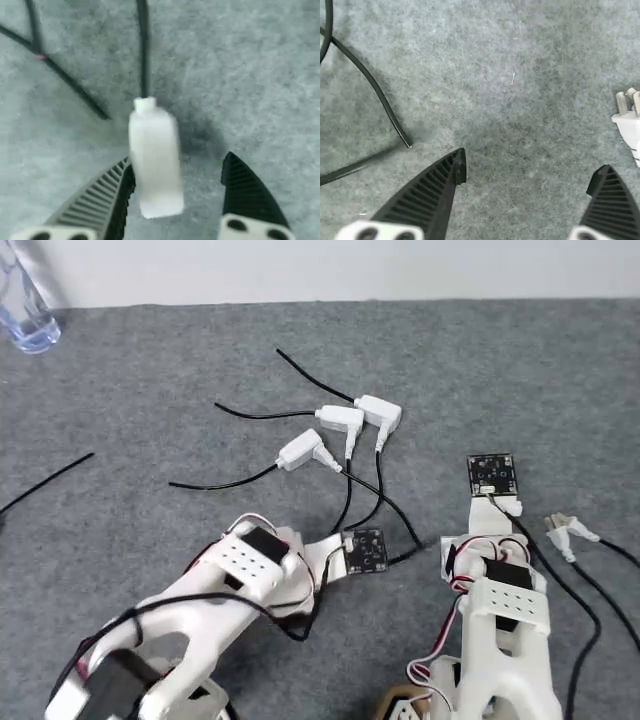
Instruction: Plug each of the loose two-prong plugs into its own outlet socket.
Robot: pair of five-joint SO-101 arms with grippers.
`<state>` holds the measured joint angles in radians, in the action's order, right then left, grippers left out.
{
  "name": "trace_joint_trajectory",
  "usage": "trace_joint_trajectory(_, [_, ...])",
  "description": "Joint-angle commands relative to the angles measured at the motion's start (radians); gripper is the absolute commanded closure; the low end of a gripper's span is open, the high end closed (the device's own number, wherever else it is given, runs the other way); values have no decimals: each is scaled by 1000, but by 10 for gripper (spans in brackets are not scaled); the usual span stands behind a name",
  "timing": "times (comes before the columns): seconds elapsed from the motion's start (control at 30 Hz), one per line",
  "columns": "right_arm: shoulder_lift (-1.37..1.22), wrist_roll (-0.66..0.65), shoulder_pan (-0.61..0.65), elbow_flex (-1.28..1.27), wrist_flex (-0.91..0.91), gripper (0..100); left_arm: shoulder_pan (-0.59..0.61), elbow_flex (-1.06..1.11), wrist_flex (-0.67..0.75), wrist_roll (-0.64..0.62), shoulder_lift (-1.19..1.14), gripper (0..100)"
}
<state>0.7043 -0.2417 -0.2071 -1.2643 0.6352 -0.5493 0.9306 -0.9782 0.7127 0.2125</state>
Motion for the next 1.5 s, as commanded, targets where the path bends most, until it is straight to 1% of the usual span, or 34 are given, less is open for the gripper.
trace_joint_trajectory(0.0, [15, -12, 10, -3, -25, 623, 2, -13, -3, 29, -12, 740])
trace_joint_trajectory(0.1, [15, -12, 10, -3, -25, 623, 3, -13, -5, 77, -12, 740])
trace_joint_trajectory(0.2, [15, -12, 10, -3, -25, 623, 48, -44, 11, 94, -14, 740])
trace_joint_trajectory(0.3, [15, -12, 16, -3, -25, 623, 91, -114, -31, 94, -9, 740])
trace_joint_trajectory(0.43, [13, -14, 21, -3, -25, 623, 120, -226, -98, 101, -9, 740])
trace_joint_trajectory(0.53, [13, -14, 21, -3, -25, 623, 140, -260, -94, 101, -14, 740])
trace_joint_trajectory(0.7, [13, -14, 21, -3, -25, 623, 166, -242, -46, 100, -15, 740])
trace_joint_trajectory(0.9, [13, -14, 25, -5, -25, 623, 103, -174, -61, 95, -3, 760])
trace_joint_trajectory(1.03, [13, -14, 25, -5, -25, 623, 94, -153, -55, 95, -15, 785])
trace_joint_trajectory(1.27, [13, -14, 25, -5, -25, 623, 137, -36, 92, 95, -15, 785])
trace_joint_trajectory(1.4, [13, -14, 24, -5, -25, 623, 129, -28, 97, 97, -14, 792])
trace_joint_trajectory(1.47, [15, -14, 24, -5, -25, 623, 112, -30, 97, 97, -14, 839])
